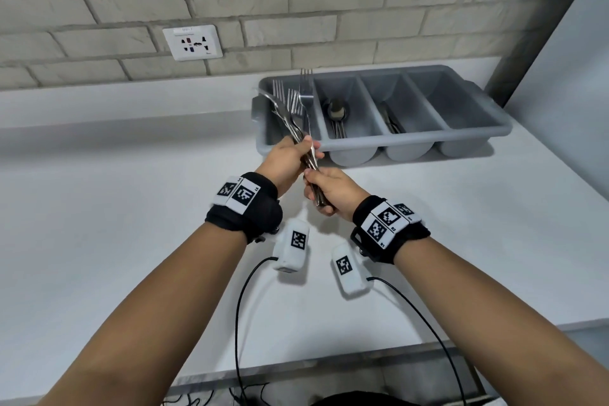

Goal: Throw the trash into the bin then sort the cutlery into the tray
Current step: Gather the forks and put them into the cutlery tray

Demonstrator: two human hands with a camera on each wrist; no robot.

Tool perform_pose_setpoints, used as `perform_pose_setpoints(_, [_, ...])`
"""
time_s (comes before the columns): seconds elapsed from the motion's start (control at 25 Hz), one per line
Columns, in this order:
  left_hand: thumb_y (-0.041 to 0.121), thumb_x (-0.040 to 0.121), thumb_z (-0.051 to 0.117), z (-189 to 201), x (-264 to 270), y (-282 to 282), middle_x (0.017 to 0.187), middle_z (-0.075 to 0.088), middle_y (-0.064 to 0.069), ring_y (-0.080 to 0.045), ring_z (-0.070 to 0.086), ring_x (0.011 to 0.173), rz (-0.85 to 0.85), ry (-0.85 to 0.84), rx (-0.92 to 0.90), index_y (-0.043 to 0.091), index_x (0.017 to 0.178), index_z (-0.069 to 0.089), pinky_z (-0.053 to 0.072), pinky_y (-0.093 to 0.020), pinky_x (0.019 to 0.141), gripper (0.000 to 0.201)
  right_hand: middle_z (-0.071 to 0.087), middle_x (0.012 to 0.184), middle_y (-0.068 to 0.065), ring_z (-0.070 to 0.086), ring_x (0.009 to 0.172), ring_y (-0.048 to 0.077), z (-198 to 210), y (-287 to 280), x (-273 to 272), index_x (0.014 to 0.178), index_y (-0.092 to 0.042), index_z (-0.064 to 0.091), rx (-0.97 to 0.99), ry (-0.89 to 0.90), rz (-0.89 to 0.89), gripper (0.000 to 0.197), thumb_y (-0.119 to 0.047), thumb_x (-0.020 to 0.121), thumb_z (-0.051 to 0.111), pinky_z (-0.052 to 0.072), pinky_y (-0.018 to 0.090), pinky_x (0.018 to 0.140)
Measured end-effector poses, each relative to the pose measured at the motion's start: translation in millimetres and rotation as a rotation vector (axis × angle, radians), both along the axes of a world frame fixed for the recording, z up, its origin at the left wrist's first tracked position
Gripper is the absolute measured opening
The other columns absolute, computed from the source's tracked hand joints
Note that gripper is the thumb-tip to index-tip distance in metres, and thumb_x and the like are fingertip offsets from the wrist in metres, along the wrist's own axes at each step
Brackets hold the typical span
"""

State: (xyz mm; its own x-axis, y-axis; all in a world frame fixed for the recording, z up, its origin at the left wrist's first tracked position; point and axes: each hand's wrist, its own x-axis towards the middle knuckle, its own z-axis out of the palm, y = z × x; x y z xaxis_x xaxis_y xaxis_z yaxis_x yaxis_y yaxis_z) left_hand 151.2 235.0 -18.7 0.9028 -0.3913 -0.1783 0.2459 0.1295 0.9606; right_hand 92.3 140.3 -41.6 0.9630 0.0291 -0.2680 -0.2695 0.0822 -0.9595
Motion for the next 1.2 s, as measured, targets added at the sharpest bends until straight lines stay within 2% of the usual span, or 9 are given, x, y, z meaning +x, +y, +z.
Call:
perform_pose_setpoints(0.16, [0.012,0.102,0.029,5.0,-5.1,-9.5,0.101,0.063,-0.006,-0.012,0.066,0.085,-0.111,0.103,-0.248,0.011,0.091,0.049,0.046,-0.026,0.074,0.023,0.041,0.033,-0.008,0.031,0.024,0.007,8.0,-14.7,-3.4,0.066,-0.017,0.041,0.073,0.013,-0.028,0.034,-0.021,0.098,0.032,0.022,0.008,0.036])
perform_pose_setpoints(0.36, [0.009,0.099,0.039,4.6,-13.3,-45.3,0.088,0.061,-0.004,-0.012,0.062,0.075,-0.091,0.03,-0.007,0.008,0.086,0.049,0.053,-0.022,0.061,0.017,0.045,0.033,-0.007,0.033,0.021,0.007,3.3,-43.6,-6.9,0.067,-0.015,0.042,-0.178,0.016,0.004,0.032,-0.024,0.098,0.034,0.024,0.007,0.033])
perform_pose_setpoints(0.52, [0.016,0.102,0.033,7.9,-14.5,-69.5,0.082,0.063,-0.004,-0.016,0.058,0.068,-0.136,0.041,0.155,0.005,0.083,0.051,0.046,-0.022,0.056,0.028,0.043,0.027,-0.005,0.034,0.019,0.004,4.5,-67.5,-10.1,0.066,-0.015,0.041,-0.342,-0.03,-0.011,0.031,-0.019,0.097,0.037,0.025,0.009,0.032])
perform_pose_setpoints(0.68, [0.004,0.1,0.032,21.3,-16.1,-95.5,0.077,0.057,-0.009,-0.021,0.059,0.07,-0.082,0.075,0.057,0.002,0.086,0.047,0.05,-0.028,0.062,0.02,0.05,0.054,0.006,0.044,0.023,0.003,17.9,-91.2,-14.4,0.073,-0.018,0.044,-0.315,-0.053,-0.036,0.028,-0.02,0.099,0.037,0.034,0.012,0.028])
perform_pose_setpoints(0.84, [0.001,0.099,0.031,31.3,-26.7,-115.1,0.083,0.062,-0.012,-0.021,0.06,0.07,-0.089,0.018,0.092,0.005,0.077,0.053,0.053,-0.021,0.048,0.031,0.058,0.067,0.009,0.06,0.043,0.016,25.6,-106.7,-20.4,0.084,-0.015,0.05,-0.147,-0.048,-0.082,0.032,-0.029,0.102,0.027,0.049,0.022,0.034])
perform_pose_setpoints(0.92, [-0.004,0.097,0.031,32.1,-29.2,-123.2,0.09,0.063,-0.009,-0.018,0.062,0.074,-0.066,0.039,0.023,0.006,0.087,0.054,0.054,-0.019,0.048,0.027,0.057,0.066,0.01,0.058,0.037,0.012,23.0,-112.7,-23.6,0.081,-0.017,0.049,-0.169,-0.058,-0.138,0.033,-0.029,0.102,0.027,0.048,0.022,0.033])
perform_pose_setpoints(1.0, [-0.009,0.095,0.033,32.3,-27.9,-130.2,0.096,0.061,-0.004,-0.015,0.064,0.078,0.008,0.044,-0.088,0.008,0.105,0.049,0.058,-0.023,0.06,0.025,0.058,0.065,0.009,0.056,0.033,0.011,18.8,-114.2,-25.9,0.078,-0.02,0.049,-0.197,-0.067,-0.173,0.031,-0.027,0.101,0.029,0.047,0.021,0.033])
perform_pose_setpoints(1.04, [-0.009,0.095,0.035,31.5,-28.1,-134.2,0.097,0.061,-0.002,-0.013,0.065,0.076,0.04,0.04,-0.126,0.01,0.112,0.045,0.057,-0.024,0.064,0.027,0.058,0.065,0.009,0.055,0.033,0.011,17.1,-114.6,-26.8,0.077,-0.02,0.049,-0.211,-0.071,-0.184,0.032,-0.026,0.101,0.029,0.045,0.02,0.033])
perform_pose_setpoints(1.2, [-0.001,0.099,0.032,30.4,-35.8,-147.2,0.087,0.06,0.001,-0.001,0.057,0.048,0.074,-0.003,-0.132,0.019,0.119,0.041,0.05,-0.018,0.052,0.03,0.059,0.065,0.01,0.056,0.036,0.014,16.5,-116.6,-26.4,0.077,-0.012,0.051,-0.176,-0.06,-0.213,0.032,-0.024,0.099,0.03,0.048,0.023,0.035])
